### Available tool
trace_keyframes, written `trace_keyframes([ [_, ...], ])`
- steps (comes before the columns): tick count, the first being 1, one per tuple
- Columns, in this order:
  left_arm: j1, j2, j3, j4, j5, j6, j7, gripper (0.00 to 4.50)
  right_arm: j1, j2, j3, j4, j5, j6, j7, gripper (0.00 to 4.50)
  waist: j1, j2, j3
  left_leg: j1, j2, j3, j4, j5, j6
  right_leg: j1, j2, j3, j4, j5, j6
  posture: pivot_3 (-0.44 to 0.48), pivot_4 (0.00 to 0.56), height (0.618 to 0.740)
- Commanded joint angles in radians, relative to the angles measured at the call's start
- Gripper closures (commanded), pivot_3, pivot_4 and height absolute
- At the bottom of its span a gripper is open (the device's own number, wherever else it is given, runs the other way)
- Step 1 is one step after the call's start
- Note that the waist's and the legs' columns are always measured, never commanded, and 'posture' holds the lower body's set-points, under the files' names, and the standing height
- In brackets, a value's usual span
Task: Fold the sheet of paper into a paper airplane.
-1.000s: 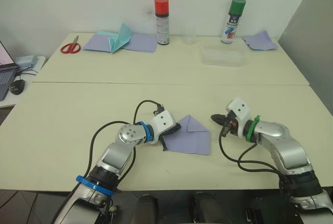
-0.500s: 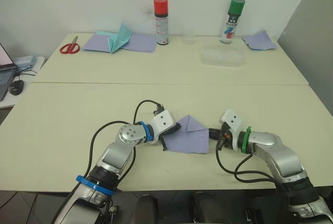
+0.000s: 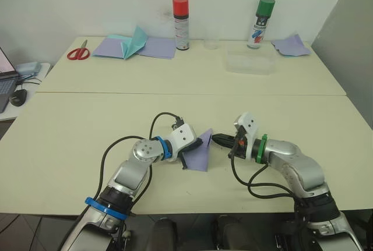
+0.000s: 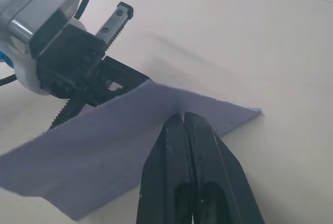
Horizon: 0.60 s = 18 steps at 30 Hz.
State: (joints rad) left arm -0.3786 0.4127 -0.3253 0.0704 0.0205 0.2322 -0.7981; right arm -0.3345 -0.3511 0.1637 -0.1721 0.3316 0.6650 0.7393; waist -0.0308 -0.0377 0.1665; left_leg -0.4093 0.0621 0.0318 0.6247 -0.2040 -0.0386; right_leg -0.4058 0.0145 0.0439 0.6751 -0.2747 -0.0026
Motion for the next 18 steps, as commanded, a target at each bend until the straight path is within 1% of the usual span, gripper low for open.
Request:
trace_keyframes([
  [1, 0.037, -0.001, -0.022, 0.027, -0.002, 0.063, -0.021, 4.48, -0.027, 0.011, 0.015, 0.005, -0.009, -0.025, -0.009, 4.50, 0.000, 0.000, 0.000, 0.000, 0.000, 0.000, 0.000, 0.000, 0.000, 0.000, 0.000, 0.000, 0.000, 0.000, 0.000, 0.000, 0.150, 0.740],
  [4, 0.043, -0.002, 0.009, 0.015, -0.043, 0.101, -0.029, 4.48, -0.031, 0.021, 0.039, 0.049, -0.035, -0.065, -0.013, 4.50, -0.001, 0.000, 0.000, 0.000, 0.000, 0.000, 0.000, 0.000, 0.000, 0.000, 0.000, 0.000, 0.000, 0.000, 0.000, 0.000, 0.150, 0.740],
  [8, 0.054, 0.023, 0.028, -0.013, -0.074, 0.130, -0.051, 4.48, -0.029, 0.032, 0.053, 0.086, -0.054, -0.095, -0.017, 4.50, -0.001, 0.000, 0.000, 0.000, 0.000, 0.000, 0.000, 0.000, 0.000, 0.000, 0.001, 0.000, 0.000, 0.000, 0.000, 0.000, 0.150, 0.740],
  [13, 0.060, 0.054, 0.050, -0.025, -0.095, 0.146, -0.069, 4.48, -0.031, 0.054, 0.075, 0.120, -0.073, -0.122, -0.025, 4.50, -0.002, 0.000, 0.000, 0.000, 0.000, 0.000, 0.000, 0.000, 0.000, -0.001, 0.002, 0.000, 0.000, 0.000, 0.000, 0.000, 0.150, 0.740],
  [18, 0.063, 0.067, 0.052, -0.028, -0.104, 0.152, -0.074, 4.48, -0.041, 0.079, 0.088, 0.154, -0.093, -0.143, -0.029, 4.50, -0.003, 0.000, 0.000, 0.000, 0.001, 0.000, 0.000, 0.000, 0.000, -0.001, 0.002, 0.000, 0.001, 0.000, 0.000, 0.000, 0.150, 0.740],
])
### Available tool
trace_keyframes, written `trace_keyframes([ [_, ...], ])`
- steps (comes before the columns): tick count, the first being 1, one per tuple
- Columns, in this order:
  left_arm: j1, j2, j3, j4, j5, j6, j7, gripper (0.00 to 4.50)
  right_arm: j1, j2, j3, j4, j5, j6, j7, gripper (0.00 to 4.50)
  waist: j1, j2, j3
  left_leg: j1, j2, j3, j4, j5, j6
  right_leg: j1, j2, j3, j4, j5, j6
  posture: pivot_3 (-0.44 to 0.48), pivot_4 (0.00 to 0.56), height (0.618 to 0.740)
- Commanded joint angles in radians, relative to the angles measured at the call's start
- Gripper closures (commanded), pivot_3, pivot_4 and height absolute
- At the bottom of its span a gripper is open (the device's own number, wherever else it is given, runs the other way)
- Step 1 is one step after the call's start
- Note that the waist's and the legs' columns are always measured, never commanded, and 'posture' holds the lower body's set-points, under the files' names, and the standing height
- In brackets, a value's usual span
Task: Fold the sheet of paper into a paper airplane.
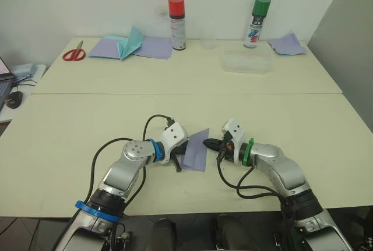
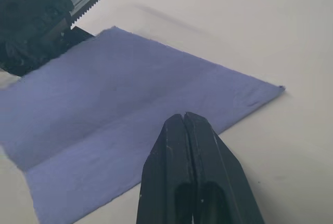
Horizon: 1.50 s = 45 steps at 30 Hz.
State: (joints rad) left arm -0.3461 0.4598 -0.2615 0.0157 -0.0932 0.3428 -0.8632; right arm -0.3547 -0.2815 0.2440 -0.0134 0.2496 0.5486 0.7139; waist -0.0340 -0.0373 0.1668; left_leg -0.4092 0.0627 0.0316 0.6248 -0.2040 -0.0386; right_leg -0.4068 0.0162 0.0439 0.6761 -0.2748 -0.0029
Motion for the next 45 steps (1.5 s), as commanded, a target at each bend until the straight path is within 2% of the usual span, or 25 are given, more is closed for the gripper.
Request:
trace_keyframes([
  [1, 0.031, 0.023, -0.009, 0.026, 0.008, 0.044, -0.009, 4.48, -0.022, 0.012, 0.012, 0.001, -0.017, -0.030, -0.004, 4.50, 0.000, 0.000, 0.000, 0.000, 0.000, 0.000, 0.000, 0.000, 0.000, 0.000, 0.000, 0.000, 0.000, 0.000, 0.000, 0.000, 0.150, 0.740],
  [7, 0.032, 0.087, 0.044, 0.004, -0.012, 0.092, -0.014, 4.48, -0.036, 0.008, 0.047, 0.030, -0.070, -0.040, -0.007, 4.50, -0.004, 0.000, 0.000, 0.000, 0.001, 0.000, 0.000, 0.000, 0.000, 0.000, 0.000, 0.000, 0.000, 0.000, 0.000, 0.000, 0.150, 0.740],
  [13, 0.036, 0.236, 0.151, -0.023, -0.045, 0.109, -0.047, 4.48, -0.047, -0.027, 0.086, 0.048, -0.130, -0.050, 0.006, 4.50, -0.012, 0.001, 0.001, 0.002, 0.002, -0.001, 0.000, 0.000, 0.000, 0.000, 0.000, 0.000, 0.003, -0.001, -0.002, 0.000, 0.150, 0.740],
  [17, -0.003, 0.212, 0.195, -0.023, -0.096, 0.117, -0.037, 4.48, -0.045, -0.027, 0.078, 0.051, -0.127, -0.055, 0.006, 4.50, -0.011, 0.001, 0.002, 0.001, 0.002, -0.001, 0.000, 0.000, 0.000, -0.001, -0.001, 0.000, 0.003, -0.002, -0.003, 0.000, 0.150, 0.740],
  [21, -0.082, 0.129, 0.206, -0.003, -0.121, 0.125, 0.003, 4.48, -0.049, -0.028, 0.078, 0.053, -0.126, -0.057, 0.009, 4.50, 0.001, -0.002, 0.003, 0.000, 0.001, -0.001, 0.001, 0.000, 0.000, 0.000, -0.001, 0.000, 0.003, -0.001, -0.002, 0.000, 0.150, 0.740],
  [26, -0.125, 0.099, 0.183, -0.019, -0.175, 0.179, -0.048, 3.13, -0.053, -0.025, 0.077, 0.053, -0.127, -0.057, 0.010, 4.50, -0.002, -0.003, 0.003, 0.000, 0.000, 0.002, 0.001, 0.000, 0.000, -0.001, 0.000, 0.000, 0.002, 0.000, -0.001, 0.000, 0.150, 0.740],
  [31, -0.158, 0.080, 0.116, 0.024, -0.144, 0.186, -0.064, 1.59, -0.051, -0.022, 0.077, 0.052, -0.130, -0.059, 0.008, 4.50, 0.001, -0.003, 0.003, -0.001, -0.001, 0.000, 0.000, 0.000, 0.000, -0.002, 0.000, 0.000, 0.002, -0.001, -0.001, 0.000, 0.150, 0.740],
  [39, -0.238, 0.041, 0.036, 0.169, -0.079, 0.115, -0.085, 1.59, -0.046, -0.012, 0.084, 0.043, -0.134, -0.056, 0.000, 4.50, -0.002, -0.003, 0.003, -0.001, -0.001, 0.001, 0.001, 0.000, 0.000, -0.002, 0.001, -0.001, 0.003, 0.000, 0.000, 0.000, 0.150, 0.740],
  [45, -0.228, 0.034, 0.009, 0.170, -0.084, 0.124, -0.135, 1.59, -0.039, -0.010, 0.080, 0.028, -0.134, -0.050, -0.008, 4.50, -0.001, -0.003, 0.003, -0.002, 0.000, 0.000, 0.001, 0.000, 0.000, -0.003, 0.001, -0.001, 0.003, 0.000, -0.001, 0.000, 0.150, 0.740],
])
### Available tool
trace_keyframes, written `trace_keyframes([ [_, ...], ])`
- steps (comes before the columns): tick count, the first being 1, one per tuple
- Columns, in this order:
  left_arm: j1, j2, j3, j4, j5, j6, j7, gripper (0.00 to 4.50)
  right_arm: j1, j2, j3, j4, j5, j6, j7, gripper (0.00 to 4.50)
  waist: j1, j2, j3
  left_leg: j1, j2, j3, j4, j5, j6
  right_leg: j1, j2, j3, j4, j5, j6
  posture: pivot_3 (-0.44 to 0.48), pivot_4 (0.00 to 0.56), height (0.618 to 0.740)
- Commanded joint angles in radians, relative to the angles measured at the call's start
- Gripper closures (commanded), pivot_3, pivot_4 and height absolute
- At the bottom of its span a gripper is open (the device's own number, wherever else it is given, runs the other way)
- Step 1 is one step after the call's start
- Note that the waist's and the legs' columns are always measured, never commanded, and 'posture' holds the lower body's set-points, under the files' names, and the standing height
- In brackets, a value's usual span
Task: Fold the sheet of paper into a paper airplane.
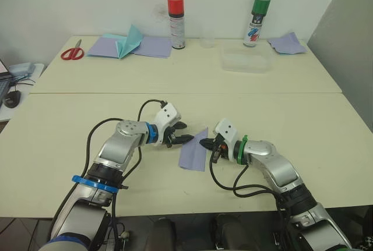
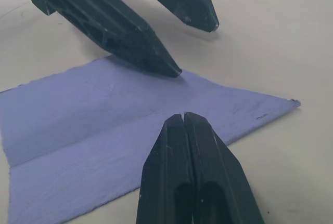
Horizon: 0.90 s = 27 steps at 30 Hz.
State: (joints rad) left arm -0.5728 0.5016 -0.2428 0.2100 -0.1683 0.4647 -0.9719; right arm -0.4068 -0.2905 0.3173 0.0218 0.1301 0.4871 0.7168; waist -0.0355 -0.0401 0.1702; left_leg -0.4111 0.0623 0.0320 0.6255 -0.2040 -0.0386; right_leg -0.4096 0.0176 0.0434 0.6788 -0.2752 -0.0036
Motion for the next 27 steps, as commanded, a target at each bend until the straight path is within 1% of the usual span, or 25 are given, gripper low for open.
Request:
trace_keyframes([
  [1, 0.000, -0.008, -0.013, -0.024, -0.009, 0.009, -0.032, 1.59, 0.015, -0.002, 0.007, -0.010, -0.014, 0.013, -0.012, 4.50, 0.000, 0.000, 0.000, 0.000, 0.000, 0.000, 0.000, 0.000, 0.000, 0.000, 0.000, 0.000, 0.000, 0.000, 0.000, 0.000, 0.150, 0.740],
  [4, 0.000, -0.013, -0.018, -0.012, -0.006, 0.020, -0.042, 1.59, 0.020, -0.005, 0.006, -0.014, -0.014, 0.014, -0.013, 4.50, 0.000, 0.000, 0.000, 0.000, 0.000, 0.000, 0.000, 0.000, 0.000, 0.000, 0.000, 0.000, 0.000, 0.000, 0.000, 0.000, 0.150, 0.740],
  [5, 0.002, -0.012, -0.023, -0.007, -0.004, 0.023, -0.050, 2.00, 0.021, -0.005, 0.006, -0.014, -0.014, 0.014, -0.013, 4.50, 0.000, 0.000, 0.000, 0.000, 0.000, 0.000, 0.000, 0.000, 0.000, 0.000, 0.000, 0.000, 0.000, 0.000, 0.000, 0.000, 0.150, 0.740],
  [6, 0.004, -0.010, -0.031, -0.001, 0.001, 0.022, -0.056, 2.22, 0.020, -0.005, 0.005, -0.014, -0.014, 0.015, -0.014, 4.50, 0.000, 0.000, 0.000, 0.000, 0.000, 0.000, 0.000, 0.000, 0.000, 0.000, 0.000, 0.000, 0.000, 0.000, 0.000, 0.000, 0.150, 0.740],
  [13, 0.013, -0.017, -0.033, 0.019, 0.009, 0.029, -0.057, 4.40, 0.017, -0.004, 0.001, -0.014, -0.014, 0.018, -0.017, 4.50, 0.001, 0.000, 0.000, 0.000, 0.000, 0.000, 0.000, 0.000, 0.000, 0.000, 0.000, 0.000, 0.000, 0.000, 0.000, 0.000, 0.150, 0.740],
  [14, 0.014, -0.018, -0.030, 0.019, 0.007, 0.036, -0.055, 4.47, 0.018, -0.004, 0.001, -0.014, -0.014, 0.018, -0.017, 4.50, 0.001, 0.000, 0.000, 0.000, 0.000, 0.000, 0.000, 0.000, 0.000, 0.000, 0.000, 0.000, 0.000, 0.000, 0.000, 0.000, 0.150, 0.740],
  [20, 0.023, -0.029, 0.008, 0.010, -0.030, 0.114, -0.045, 4.47, 0.015, -0.001, -0.006, -0.013, -0.009, 0.015, -0.019, 4.50, 0.001, 0.000, 0.000, 0.000, -0.001, 0.000, 0.001, 0.000, 0.000, 0.000, 0.000, 0.000, 0.000, 0.000, 0.000, 0.000, 0.150, 0.740],
  [23, 0.037, -0.028, 0.036, -0.017, -0.033, 0.128, -0.008, 4.47, 0.005, 0.013, -0.028, -0.020, 0.004, -0.007, -0.030, 4.50, 0.001, 0.000, 0.000, 0.000, 0.000, 0.000, 0.001, 0.000, 0.000, 0.000, 0.000, 0.000, 0.000, 0.000, 0.000, 0.000, 0.150, 0.740],
  [25, 0.050, -0.028, 0.065, -0.057, -0.041, 0.156, 0.034, 4.47, -0.004, 0.021, -0.045, -0.032, 0.009, -0.027, -0.043, 4.50, 0.000, 0.000, 0.000, 0.000, 0.000, 0.000, 0.001, 0.000, 0.000, 0.000, 0.000, 0.000, 0.000, 0.000, 0.000, 0.000, 0.150, 0.740],
  [27, 0.087, -0.029, 0.106, -0.153, -0.089, 0.249, 0.069, 4.47, -0.017, 0.029, -0.066, -0.059, 0.018, -0.036, -0.054, 4.50, 0.000, 0.000, 0.000, -0.001, 0.000, -0.001, 0.001, 0.000, 0.000, 0.000, 0.000, 0.000, 0.000, 0.000, 0.000, 0.000, 0.150, 0.740],
])
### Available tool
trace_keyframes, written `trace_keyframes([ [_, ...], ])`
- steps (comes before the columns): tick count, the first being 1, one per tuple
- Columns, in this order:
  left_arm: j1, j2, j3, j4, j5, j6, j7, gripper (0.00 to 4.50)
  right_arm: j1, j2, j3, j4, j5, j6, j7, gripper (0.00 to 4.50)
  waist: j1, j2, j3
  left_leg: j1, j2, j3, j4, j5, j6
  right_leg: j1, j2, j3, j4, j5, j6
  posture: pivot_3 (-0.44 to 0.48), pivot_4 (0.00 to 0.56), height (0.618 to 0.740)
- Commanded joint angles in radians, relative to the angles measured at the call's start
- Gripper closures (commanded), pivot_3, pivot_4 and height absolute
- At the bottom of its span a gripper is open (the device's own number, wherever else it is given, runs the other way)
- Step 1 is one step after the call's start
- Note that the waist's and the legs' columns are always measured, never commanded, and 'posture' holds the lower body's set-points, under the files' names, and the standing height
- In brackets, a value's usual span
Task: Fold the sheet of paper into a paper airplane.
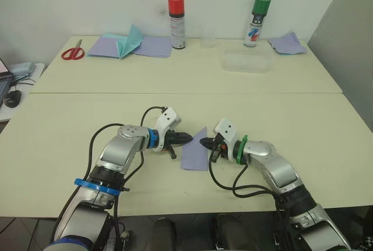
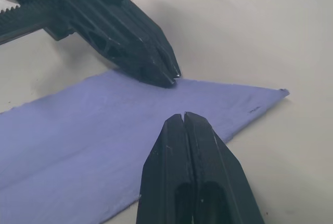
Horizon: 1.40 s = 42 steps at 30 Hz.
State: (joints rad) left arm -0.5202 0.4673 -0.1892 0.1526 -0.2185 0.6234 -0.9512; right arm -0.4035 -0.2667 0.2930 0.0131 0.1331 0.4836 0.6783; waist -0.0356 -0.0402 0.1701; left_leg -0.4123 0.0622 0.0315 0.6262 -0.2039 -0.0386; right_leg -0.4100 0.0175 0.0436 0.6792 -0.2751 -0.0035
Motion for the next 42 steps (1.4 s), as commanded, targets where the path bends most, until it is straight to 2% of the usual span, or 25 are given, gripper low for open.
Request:
trace_keyframes([
  [1, 0.056, -0.003, 0.079, -0.144, -0.059, 0.152, 0.086, 4.47, -0.026, 0.006, -0.051, -0.064, 0.016, -0.042, -0.021, 4.50, -0.002, 0.000, 0.000, -0.001, 0.000, 0.000, 0.000, 0.000, 0.000, 0.000, 0.000, 0.000, 0.000, 0.000, 0.000, 0.000, 0.150, 0.740],
  [7, 0.179, -0.073, 0.240, -0.387, -0.157, 0.457, 0.301, 4.47, -0.024, -0.003, -0.082, -0.134, 0.033, -0.017, -0.023, 4.50, -0.001, 0.000, 0.000, -0.004, 0.001, -0.002, 0.000, 0.000, 0.000, -0.003, -0.001, 0.000, 0.000, 0.000, 0.000, 0.000, 0.150, 0.740],
  [9, 0.209, -0.135, 0.320, -0.463, -0.164, 0.562, 0.413, 4.47, -0.014, -0.013, -0.077, -0.148, 0.032, 0.002, -0.017, 4.50, -0.002, 0.000, 0.000, -0.004, 0.001, -0.002, 0.000, 0.000, 0.000, -0.003, -0.001, 0.000, 0.000, 0.000, 0.000, 0.000, 0.150, 0.740],
  [10, 0.208, -0.196, 0.388, -0.504, -0.162, 0.626, 0.486, 4.47, -0.008, -0.015, -0.075, -0.159, 0.036, 0.023, -0.017, 4.50, 0.000, 0.000, 0.000, -0.004, 0.001, -0.003, 0.001, 0.000, 0.000, -0.002, -0.001, 0.000, 0.001, 0.000, 0.000, 0.000, 0.150, 0.740],
  [15, 0.159, -0.380, 0.559, -0.655, -0.147, 0.816, 0.683, 4.47, 0.028, -0.027, -0.078, -0.238, 0.060, 0.153, -0.034, 4.50, 0.003, -0.001, 0.001, -0.004, 0.000, -0.003, 0.002, 0.000, 0.000, -0.002, -0.002, 0.000, 0.001, 0.000, 0.001, 0.000, 0.150, 0.740],
  [19, 0.173, -0.456, 0.567, -0.726, -0.121, 0.878, 0.772, 4.47, 0.057, -0.039, -0.087, -0.281, 0.081, 0.245, -0.048, 4.50, 0.003, -0.001, 0.001, -0.003, -0.001, -0.003, 0.003, 0.000, 0.000, -0.001, -0.001, 0.000, 0.000, 0.001, 0.001, 0.000, 0.150, 0.740],
  [26, 0.195, -0.536, 0.548, -0.729, -0.093, 0.854, 0.860, 4.47, 0.072, -0.034, -0.119, -0.309, 0.126, 0.346, -0.084, 4.50, 0.003, -0.001, 0.001, -0.004, -0.001, -0.004, 0.003, 0.000, 0.000, -0.001, -0.001, 0.000, 0.000, 0.001, 0.001, 0.000, 0.150, 0.740],
  [28, 0.193, -0.560, 0.557, -0.729, -0.092, 0.858, 0.874, 4.50, 0.070, -0.035, -0.119, -0.312, 0.131, 0.350, -0.088, 4.13, 0.003, -0.001, 0.001, -0.003, -0.002, -0.003, 0.003, 0.000, 0.000, -0.001, -0.001, 0.000, 0.000, 0.001, 0.001, 0.000, 0.150, 0.740],
  [32, 0.183, -0.608, 0.582, -0.748, -0.122, 0.888, 0.872, 3.50, 0.075, -0.043, -0.110, -0.324, 0.137, 0.313, -0.083, 2.88, 0.003, -0.001, 0.001, -0.003, -0.002, -0.003, 0.003, 0.000, 0.000, -0.001, -0.001, 0.000, 0.000, 0.001, 0.001, 0.000, 0.150, 0.740],
  [37, 0.183, -0.572, 0.644, -0.791, -0.152, 0.954, 0.843, 2.05, 0.118, -0.116, -0.053, -0.344, 0.086, 0.080, 0.003, 1.12, 0.002, -0.001, 0.001, -0.004, -0.002, -0.003, 0.002, 0.000, 0.000, -0.001, -0.001, 0.000, 0.000, 0.001, 0.001, 0.000, 0.150, 0.740],
  [42, 0.179, -0.462, 0.744, -0.806, -0.205, 0.991, 0.794, 0.57, 0.137, -0.164, 0.015, -0.296, 0.007, -0.205, 0.075, 1.09, -0.008, -0.002, 0.001, -0.003, -0.002, -0.003, 0.002, 0.000, -0.001, -0.001, 0.000, 0.000, -0.001, 0.001, 0.001, 0.000, 0.150, 0.740],
])
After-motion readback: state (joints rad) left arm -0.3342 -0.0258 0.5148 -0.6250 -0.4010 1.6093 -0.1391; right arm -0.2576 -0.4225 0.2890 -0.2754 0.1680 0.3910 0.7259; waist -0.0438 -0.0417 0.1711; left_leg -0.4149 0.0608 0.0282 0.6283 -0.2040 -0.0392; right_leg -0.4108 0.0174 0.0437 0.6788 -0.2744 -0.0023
